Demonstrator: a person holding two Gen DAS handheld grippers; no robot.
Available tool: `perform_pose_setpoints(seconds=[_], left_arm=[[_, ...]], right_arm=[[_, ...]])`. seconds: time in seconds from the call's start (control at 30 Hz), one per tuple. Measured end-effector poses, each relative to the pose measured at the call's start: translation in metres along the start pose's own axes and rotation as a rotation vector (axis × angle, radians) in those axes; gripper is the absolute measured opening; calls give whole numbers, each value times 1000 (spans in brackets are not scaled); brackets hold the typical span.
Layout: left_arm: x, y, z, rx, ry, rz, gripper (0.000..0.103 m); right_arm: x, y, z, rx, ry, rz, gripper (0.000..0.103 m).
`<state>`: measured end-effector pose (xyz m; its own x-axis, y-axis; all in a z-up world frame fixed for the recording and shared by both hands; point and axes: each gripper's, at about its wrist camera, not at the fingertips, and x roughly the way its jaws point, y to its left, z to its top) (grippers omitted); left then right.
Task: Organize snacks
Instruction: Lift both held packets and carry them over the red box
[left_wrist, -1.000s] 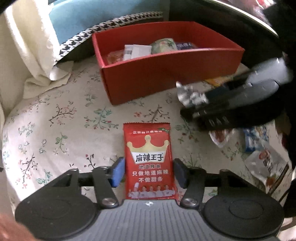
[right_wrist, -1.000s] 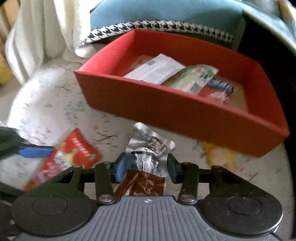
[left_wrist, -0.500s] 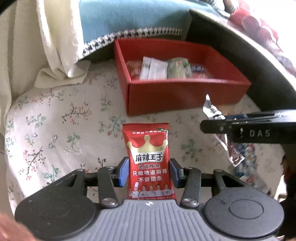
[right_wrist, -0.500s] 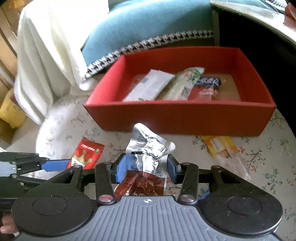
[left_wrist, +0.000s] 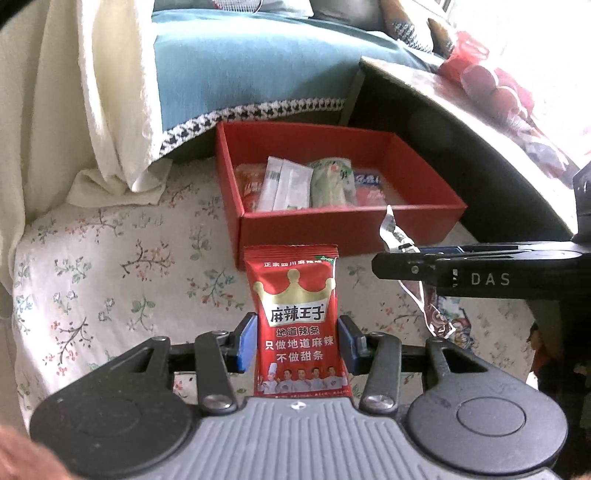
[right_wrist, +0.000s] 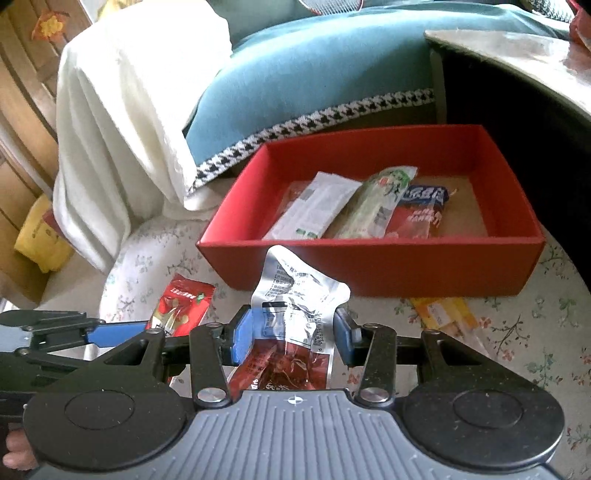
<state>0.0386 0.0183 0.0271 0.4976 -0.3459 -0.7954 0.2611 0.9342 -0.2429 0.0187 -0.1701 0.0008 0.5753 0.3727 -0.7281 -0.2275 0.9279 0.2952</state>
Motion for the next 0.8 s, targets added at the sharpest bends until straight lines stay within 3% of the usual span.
perform_pose_setpoints(seconds=[0.8], left_arm=[[-3, -17, 51, 15, -138, 22, 39]], right_arm=[[-21, -19, 38, 48, -141, 14, 54]])
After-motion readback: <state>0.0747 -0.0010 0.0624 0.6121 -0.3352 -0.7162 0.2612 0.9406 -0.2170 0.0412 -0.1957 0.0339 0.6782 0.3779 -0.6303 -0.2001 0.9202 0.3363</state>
